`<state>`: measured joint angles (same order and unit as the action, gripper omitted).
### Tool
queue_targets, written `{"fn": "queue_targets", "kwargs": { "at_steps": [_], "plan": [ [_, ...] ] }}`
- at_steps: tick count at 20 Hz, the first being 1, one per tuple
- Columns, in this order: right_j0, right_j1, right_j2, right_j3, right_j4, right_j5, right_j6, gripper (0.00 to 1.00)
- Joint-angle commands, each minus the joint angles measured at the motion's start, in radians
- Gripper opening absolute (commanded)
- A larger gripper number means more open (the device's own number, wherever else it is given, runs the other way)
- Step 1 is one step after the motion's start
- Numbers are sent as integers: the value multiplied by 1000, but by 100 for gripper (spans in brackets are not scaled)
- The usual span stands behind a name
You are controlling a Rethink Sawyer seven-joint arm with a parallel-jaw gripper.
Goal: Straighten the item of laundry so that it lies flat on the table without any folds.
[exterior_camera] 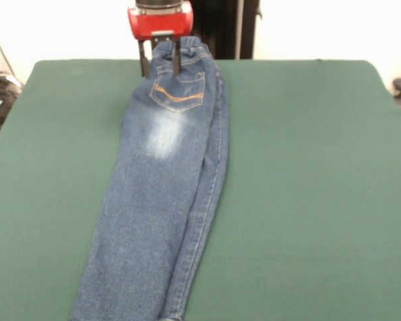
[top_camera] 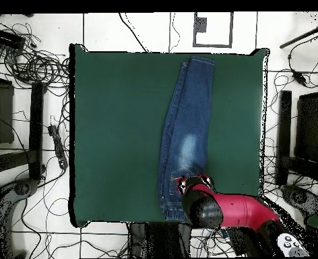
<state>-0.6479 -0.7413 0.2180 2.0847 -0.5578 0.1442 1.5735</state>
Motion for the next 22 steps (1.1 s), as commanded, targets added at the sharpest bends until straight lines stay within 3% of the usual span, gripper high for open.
{"fn": "queue_targets", "kwargs": {
  "at_steps": [1,12,22],
  "plan": [
    [76,98,13,-117,-63,13,50,100],
    [104,109,-13,-155,-85,56,52,100],
    [51,85,19,-136,-83,77,11,100]
  ]
}}
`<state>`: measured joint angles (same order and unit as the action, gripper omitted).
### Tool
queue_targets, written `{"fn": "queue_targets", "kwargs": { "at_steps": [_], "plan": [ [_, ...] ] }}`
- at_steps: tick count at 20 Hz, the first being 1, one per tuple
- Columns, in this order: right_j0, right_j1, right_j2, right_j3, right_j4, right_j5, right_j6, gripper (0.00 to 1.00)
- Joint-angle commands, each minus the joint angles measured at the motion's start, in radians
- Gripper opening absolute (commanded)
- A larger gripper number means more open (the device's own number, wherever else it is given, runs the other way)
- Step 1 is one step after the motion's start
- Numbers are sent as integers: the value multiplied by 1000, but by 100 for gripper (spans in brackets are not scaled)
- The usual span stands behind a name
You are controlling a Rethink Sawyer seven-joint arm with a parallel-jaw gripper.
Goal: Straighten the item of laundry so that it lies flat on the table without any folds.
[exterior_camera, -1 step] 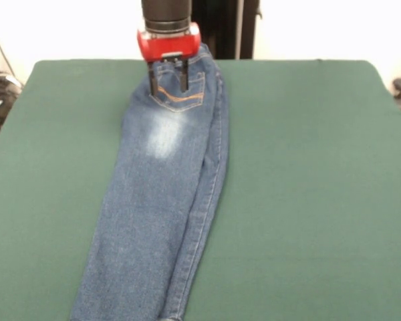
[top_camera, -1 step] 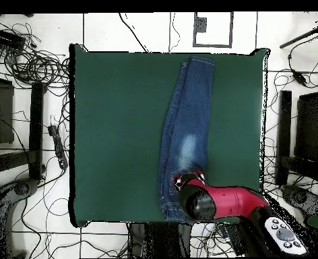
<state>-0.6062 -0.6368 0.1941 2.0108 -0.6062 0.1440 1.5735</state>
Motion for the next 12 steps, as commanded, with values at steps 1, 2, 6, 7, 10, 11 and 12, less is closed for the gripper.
{"fn": "queue_targets", "kwargs": {
  "at_steps": [1,2,6,7,10,11,12],
  "plan": [
    [4,-25,47,-58,-34,81,7,100],
    [1,-34,49,-52,-32,84,6,100],
    [-9,-70,57,-27,-22,101,1,100],
    [-9,-79,57,-21,-21,104,1,100],
    [-6,-100,55,-11,-15,117,1,100],
    [-1,-102,50,-11,-16,118,5,100],
    [4,-104,44,-12,-17,119,9,100]
  ]
}}
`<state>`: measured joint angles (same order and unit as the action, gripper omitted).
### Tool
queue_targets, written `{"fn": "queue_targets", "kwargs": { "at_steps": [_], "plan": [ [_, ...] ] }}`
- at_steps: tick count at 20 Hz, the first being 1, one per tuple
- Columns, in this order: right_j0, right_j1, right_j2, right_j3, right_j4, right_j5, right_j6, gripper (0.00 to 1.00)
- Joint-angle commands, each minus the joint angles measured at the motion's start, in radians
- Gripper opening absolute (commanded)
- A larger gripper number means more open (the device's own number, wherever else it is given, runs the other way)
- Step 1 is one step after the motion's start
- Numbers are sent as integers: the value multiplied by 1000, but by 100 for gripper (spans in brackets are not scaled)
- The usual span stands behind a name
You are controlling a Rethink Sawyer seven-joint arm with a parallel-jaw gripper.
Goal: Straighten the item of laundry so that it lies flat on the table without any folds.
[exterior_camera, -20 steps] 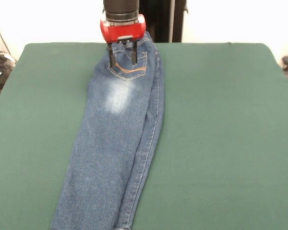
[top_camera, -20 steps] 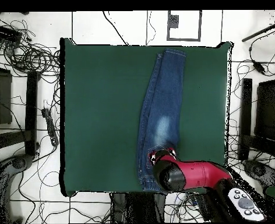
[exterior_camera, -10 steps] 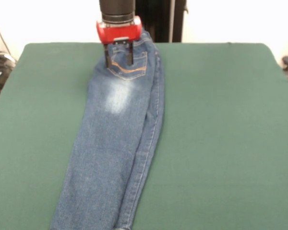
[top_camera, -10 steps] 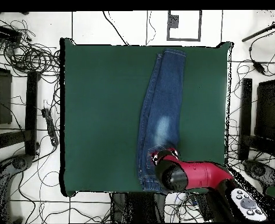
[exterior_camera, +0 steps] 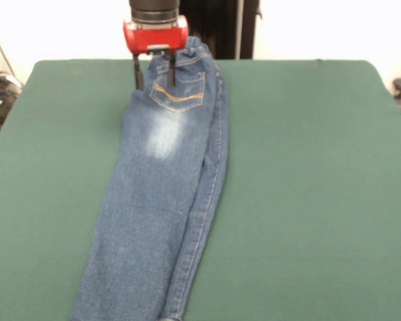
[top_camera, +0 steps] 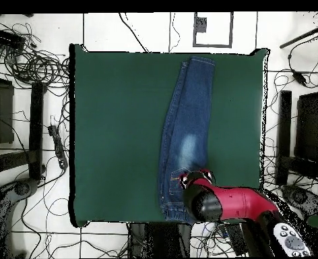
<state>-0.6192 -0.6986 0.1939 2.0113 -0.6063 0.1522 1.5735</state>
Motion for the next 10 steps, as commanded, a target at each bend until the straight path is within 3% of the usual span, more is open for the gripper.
{"fn": "queue_targets", "kwargs": {
  "at_steps": [1,10],
  "plan": [
    [20,-46,37,-11,-21,111,11,100],
    [48,-16,-53,18,-64,89,46,100]
  ]
}}
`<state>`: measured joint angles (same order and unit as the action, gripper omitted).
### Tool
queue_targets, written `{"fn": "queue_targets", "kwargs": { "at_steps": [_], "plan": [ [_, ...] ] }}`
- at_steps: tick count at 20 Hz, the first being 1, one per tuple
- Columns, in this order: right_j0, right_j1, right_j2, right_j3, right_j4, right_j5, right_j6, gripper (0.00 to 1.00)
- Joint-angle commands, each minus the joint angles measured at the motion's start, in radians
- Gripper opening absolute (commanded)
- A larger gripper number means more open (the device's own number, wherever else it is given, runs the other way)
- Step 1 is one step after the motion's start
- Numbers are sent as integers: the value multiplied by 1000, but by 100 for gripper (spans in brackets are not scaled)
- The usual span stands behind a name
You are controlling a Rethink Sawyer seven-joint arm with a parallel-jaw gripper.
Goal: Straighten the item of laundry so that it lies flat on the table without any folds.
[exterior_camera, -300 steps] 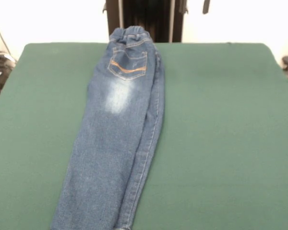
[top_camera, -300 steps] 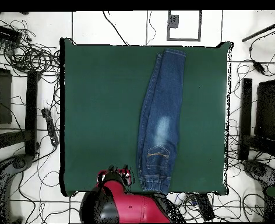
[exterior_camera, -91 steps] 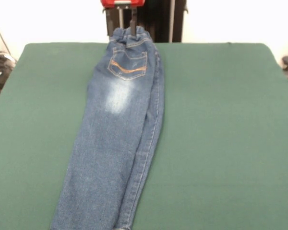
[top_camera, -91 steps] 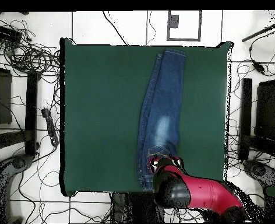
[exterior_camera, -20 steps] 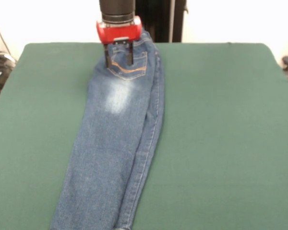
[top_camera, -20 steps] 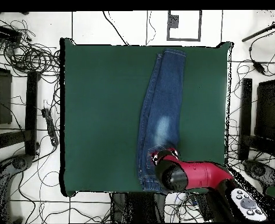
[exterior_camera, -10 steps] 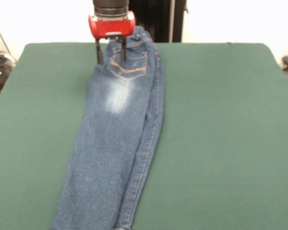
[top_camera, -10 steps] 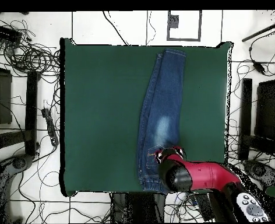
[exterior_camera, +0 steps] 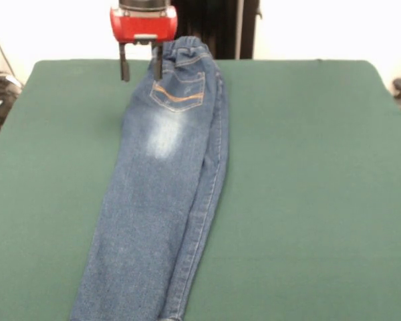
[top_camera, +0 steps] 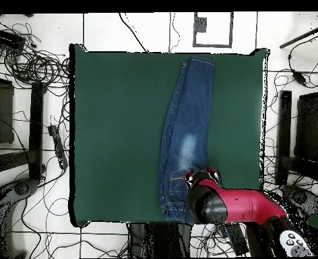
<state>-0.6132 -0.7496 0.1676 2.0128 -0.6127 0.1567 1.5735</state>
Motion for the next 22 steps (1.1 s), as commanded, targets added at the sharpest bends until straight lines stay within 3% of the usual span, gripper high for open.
{"fn": "queue_targets", "kwargs": {
  "at_steps": [1,13,22],
  "plan": [
    [52,43,-40,15,-63,81,53,100],
    [84,130,-121,38,-90,-20,117,100],
    [43,148,-66,57,-77,-18,95,100]
  ]
}}
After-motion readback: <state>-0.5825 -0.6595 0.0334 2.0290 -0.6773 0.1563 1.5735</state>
